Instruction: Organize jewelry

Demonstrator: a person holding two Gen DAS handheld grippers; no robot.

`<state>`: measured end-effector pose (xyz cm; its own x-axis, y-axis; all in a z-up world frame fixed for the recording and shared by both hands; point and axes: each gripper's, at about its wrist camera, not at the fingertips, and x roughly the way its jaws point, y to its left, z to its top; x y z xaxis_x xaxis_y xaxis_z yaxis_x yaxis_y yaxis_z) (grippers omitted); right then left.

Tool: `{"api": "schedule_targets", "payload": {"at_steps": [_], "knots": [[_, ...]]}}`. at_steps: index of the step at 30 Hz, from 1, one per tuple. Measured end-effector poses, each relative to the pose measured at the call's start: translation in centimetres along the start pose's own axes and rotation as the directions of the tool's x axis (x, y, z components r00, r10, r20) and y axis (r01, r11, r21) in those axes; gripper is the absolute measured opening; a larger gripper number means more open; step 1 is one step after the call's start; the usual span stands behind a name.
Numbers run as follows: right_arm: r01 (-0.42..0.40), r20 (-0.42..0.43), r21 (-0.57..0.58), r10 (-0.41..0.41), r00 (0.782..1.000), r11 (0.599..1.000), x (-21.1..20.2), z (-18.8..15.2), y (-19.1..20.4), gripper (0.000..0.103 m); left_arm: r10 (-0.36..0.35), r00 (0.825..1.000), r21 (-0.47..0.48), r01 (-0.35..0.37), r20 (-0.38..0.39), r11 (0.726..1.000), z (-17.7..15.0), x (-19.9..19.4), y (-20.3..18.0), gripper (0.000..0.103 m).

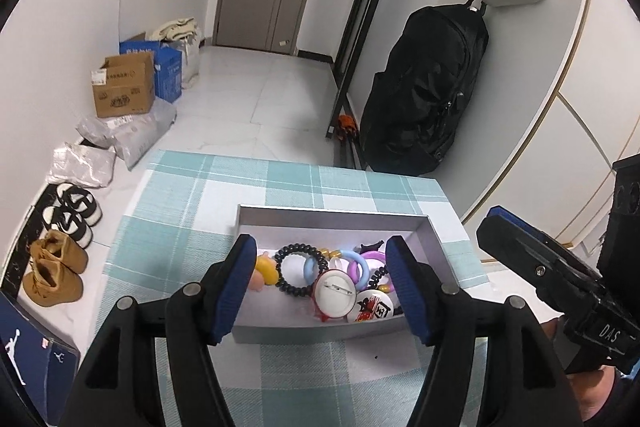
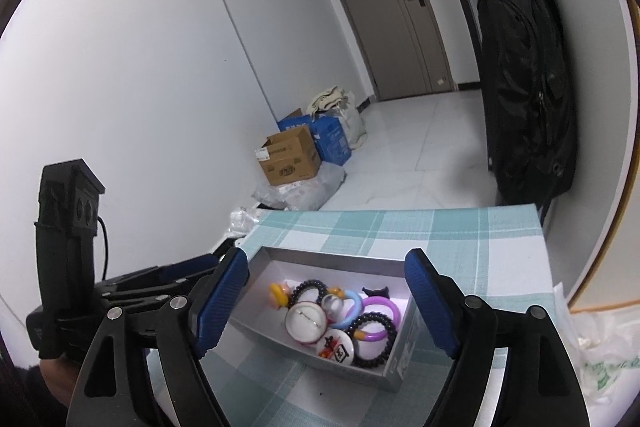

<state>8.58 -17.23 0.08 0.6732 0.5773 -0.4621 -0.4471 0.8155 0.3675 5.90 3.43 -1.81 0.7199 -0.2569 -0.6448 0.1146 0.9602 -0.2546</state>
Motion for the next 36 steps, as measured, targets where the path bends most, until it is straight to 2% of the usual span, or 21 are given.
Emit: {"api": "schedule_targets", "payload": {"at_steps": [3, 13, 18, 36], "knots": [[0.008, 0.011, -0.016, -0.008, 1.000, 1.000, -0.5, -0.3, 0.3, 0.082, 0.018, 1.000, 0.006, -0.018, 0.018, 1.000, -0.4, -0.6, -0.2, 0.071], [0.026, 0.049, -0.060, -0.023, 0.999, 0.998, -2.2, -1.2, 1.2, 0.086, 0.055, 0.993, 0.038, -0.059, 0.101, 0.998, -1.2, -2.7, -1.1, 0.074], [0.033, 0.067, -0.081, -0.027, 0.997, 0.996, -3.0, -1.7, 1.5, 0.089, 0.086, 0.988, 0.029, -0.091, 0.132, 0.995, -1.6, -3.5, -1.1, 0.083], [0.041, 0.090, -0.103, -0.032, 0.995, 0.994, -4.1, -2.4, 1.9, 0.093, 0.113, 0.982, 0.007, -0.115, 0.149, 0.993, -2.1, -4.5, -1.0, 0.084]]}}
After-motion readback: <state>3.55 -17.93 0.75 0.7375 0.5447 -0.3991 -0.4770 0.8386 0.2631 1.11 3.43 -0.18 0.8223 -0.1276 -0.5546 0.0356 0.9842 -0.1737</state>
